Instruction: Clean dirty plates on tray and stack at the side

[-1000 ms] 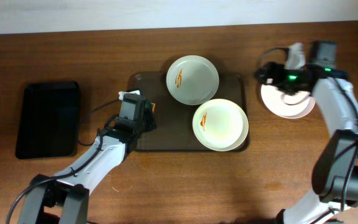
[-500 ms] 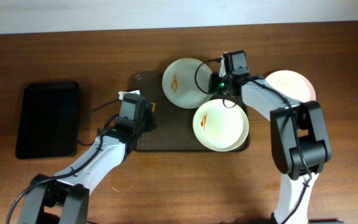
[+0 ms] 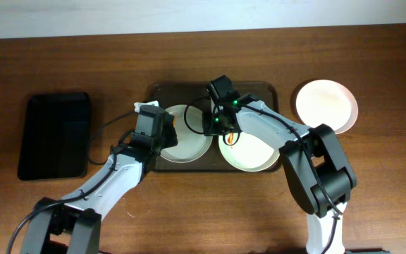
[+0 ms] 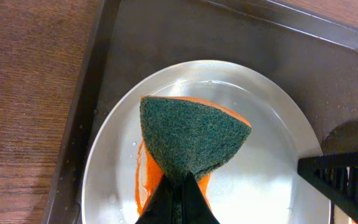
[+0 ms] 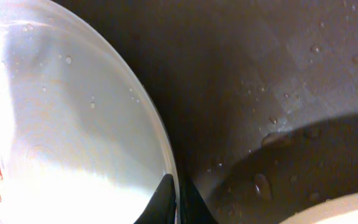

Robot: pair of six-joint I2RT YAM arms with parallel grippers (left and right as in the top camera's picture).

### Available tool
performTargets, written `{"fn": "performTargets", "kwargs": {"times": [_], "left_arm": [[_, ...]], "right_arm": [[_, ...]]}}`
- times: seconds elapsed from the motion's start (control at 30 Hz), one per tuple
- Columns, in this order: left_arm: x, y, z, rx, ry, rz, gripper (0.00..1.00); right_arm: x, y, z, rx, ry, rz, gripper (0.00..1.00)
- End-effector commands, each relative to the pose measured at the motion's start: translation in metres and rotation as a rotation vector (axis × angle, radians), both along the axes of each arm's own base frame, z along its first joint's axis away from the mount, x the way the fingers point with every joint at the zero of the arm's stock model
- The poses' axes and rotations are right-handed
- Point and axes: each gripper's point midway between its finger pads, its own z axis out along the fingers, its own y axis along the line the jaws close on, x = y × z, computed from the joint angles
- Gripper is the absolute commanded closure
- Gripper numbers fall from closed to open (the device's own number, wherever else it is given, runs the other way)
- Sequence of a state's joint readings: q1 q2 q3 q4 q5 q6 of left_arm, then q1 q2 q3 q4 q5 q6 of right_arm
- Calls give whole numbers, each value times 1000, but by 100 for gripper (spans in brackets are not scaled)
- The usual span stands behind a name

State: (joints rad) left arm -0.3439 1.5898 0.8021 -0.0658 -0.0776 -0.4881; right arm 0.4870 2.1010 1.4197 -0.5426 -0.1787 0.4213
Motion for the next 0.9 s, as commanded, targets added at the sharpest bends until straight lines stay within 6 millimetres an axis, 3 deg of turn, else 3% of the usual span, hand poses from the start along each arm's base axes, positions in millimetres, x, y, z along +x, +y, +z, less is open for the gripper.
{"fn": "performTargets", "kwargs": {"times": [0.0, 0.03, 0.07, 0.17, 0.23, 0.37, 0.47, 0.5, 0.67, 0.73, 0.87], "left_arm": [[-1, -1, -2, -27, 7, 26, 100], [-1, 0, -2, -27, 8, 26, 100], [-1, 0, -3, -25, 12, 26, 100], [-1, -1, -7, -24, 17, 27, 100], [-1, 0, -7, -23, 18, 27, 100], [-1, -1, -7, -24, 18, 27, 100], [-1, 0, -7, -24, 19, 27, 100], [-1, 0, -7, -23, 19, 27, 100], [0, -3, -7, -37, 15, 22, 100], [1, -3, -17, -80, 44, 80, 100], [8, -24, -24, -170, 43, 22, 100]], "right_arm": [[-24, -7, -31, -37, 114, -51, 78], [-23, -7, -31, -37, 110, -52, 69], [-18, -8, -28, -42, 86, -26, 69], [11, 2, 6, -79, -72, 233, 69], [26, -8, 7, -168, -151, 264, 69], [29, -6, 3, -178, -177, 326, 70], [20, -6, -12, -175, -128, 339, 83], [18, -7, -13, -176, -114, 328, 96], [12, -10, -13, -140, -22, 116, 96], [10, -10, -13, -104, 31, -46, 96], [1, 1, -12, -32, 92, -65, 96]]}}
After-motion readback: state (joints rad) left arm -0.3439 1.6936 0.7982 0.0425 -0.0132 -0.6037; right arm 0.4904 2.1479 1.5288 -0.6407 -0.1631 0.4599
